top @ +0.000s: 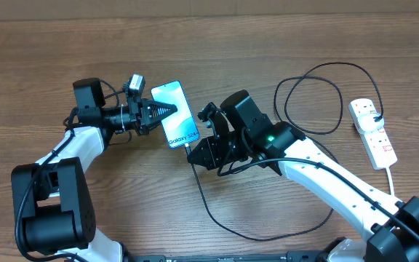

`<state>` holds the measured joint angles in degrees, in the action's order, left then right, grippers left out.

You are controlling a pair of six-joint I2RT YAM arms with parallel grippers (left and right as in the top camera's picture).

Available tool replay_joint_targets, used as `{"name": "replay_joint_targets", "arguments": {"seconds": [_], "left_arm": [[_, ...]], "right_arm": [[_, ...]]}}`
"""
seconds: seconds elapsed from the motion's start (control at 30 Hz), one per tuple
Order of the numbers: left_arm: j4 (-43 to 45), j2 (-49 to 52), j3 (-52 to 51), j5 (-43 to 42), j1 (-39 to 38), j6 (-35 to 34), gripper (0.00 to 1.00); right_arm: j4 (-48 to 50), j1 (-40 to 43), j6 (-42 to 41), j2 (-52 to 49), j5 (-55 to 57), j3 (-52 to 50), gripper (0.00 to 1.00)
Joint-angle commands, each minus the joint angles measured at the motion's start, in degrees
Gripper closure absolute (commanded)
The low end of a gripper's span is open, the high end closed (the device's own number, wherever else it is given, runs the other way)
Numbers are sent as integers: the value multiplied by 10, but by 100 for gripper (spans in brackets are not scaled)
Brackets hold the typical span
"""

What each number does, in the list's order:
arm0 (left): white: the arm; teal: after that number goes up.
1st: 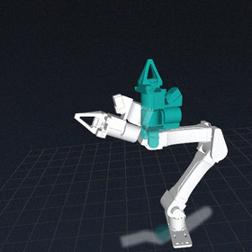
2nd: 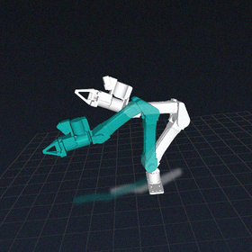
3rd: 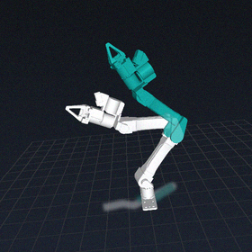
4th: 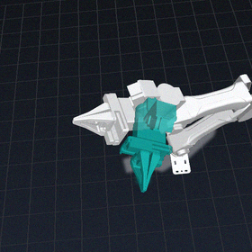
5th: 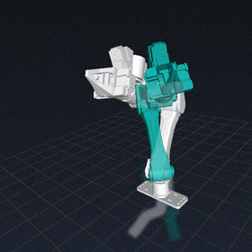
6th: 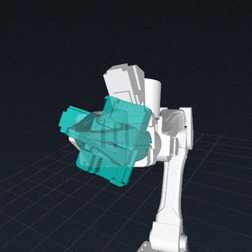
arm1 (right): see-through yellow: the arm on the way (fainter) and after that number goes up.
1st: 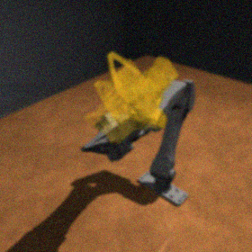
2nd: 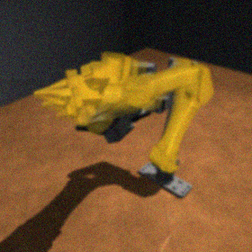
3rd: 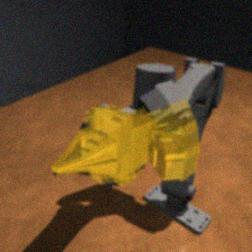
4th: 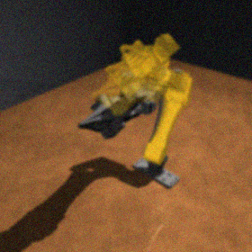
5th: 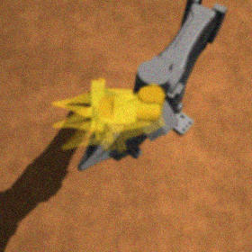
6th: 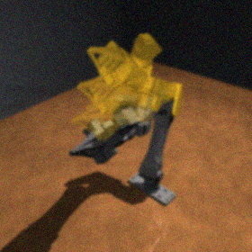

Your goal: Plug charger to phone and switch on socket

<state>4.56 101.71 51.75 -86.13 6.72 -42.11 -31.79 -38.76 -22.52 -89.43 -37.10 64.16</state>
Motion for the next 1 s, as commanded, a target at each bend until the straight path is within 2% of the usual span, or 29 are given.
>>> {"name": "replay_joint_targets", "arguments": {"seconds": [0.0,0.97], "left_arm": [[4,-5,6,-18,-5,-8,96],[4,-5,6,-20,-15,-24,96]], "right_arm": [[7,-1,-2,-3,0,-2,96],[16,-1,-15,-3,1,-2,96]]}}
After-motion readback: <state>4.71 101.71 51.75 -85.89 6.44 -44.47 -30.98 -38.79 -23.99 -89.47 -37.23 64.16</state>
